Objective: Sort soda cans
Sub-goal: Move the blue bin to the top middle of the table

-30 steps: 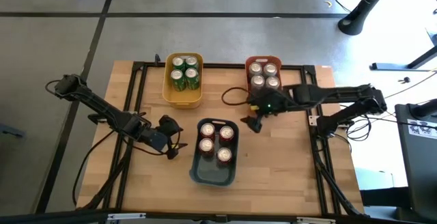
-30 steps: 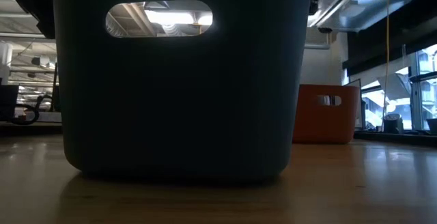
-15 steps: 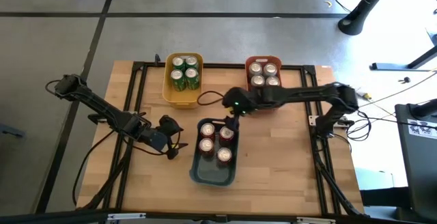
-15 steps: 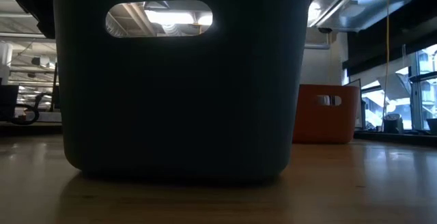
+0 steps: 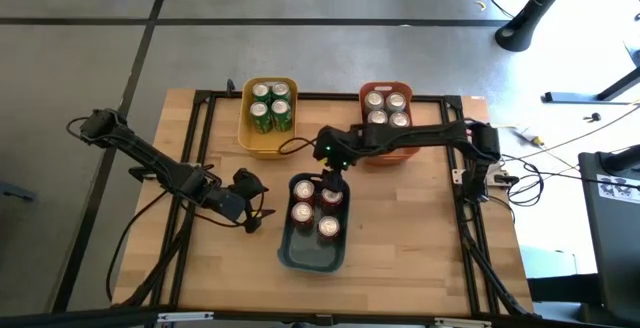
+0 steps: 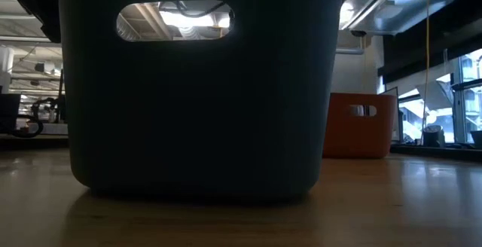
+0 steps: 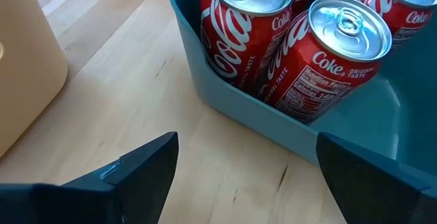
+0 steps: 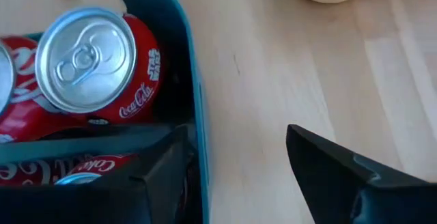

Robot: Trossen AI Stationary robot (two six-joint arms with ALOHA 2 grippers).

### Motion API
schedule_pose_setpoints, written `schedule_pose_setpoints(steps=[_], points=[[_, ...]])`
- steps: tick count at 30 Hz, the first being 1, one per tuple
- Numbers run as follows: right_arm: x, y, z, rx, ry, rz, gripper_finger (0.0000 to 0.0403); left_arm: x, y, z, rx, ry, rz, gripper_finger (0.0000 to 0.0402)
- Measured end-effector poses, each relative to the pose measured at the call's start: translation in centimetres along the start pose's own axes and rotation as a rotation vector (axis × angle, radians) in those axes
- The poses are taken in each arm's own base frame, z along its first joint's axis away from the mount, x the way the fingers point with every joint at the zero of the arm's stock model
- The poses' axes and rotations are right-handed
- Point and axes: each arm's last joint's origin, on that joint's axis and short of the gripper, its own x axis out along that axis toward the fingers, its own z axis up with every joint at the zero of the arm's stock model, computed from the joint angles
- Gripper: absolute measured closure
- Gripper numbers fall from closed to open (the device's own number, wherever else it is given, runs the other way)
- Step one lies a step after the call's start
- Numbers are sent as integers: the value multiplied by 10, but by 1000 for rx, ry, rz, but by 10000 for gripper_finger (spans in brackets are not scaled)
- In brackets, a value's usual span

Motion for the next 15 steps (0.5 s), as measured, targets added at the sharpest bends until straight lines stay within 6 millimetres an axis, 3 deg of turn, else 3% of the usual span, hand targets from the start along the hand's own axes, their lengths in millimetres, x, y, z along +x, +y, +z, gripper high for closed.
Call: schedule_pose_setpoints(steps=[15], points=[[15,-2,-2,-37,26,-14,162,1,1,1,-11,-4,9,66]])
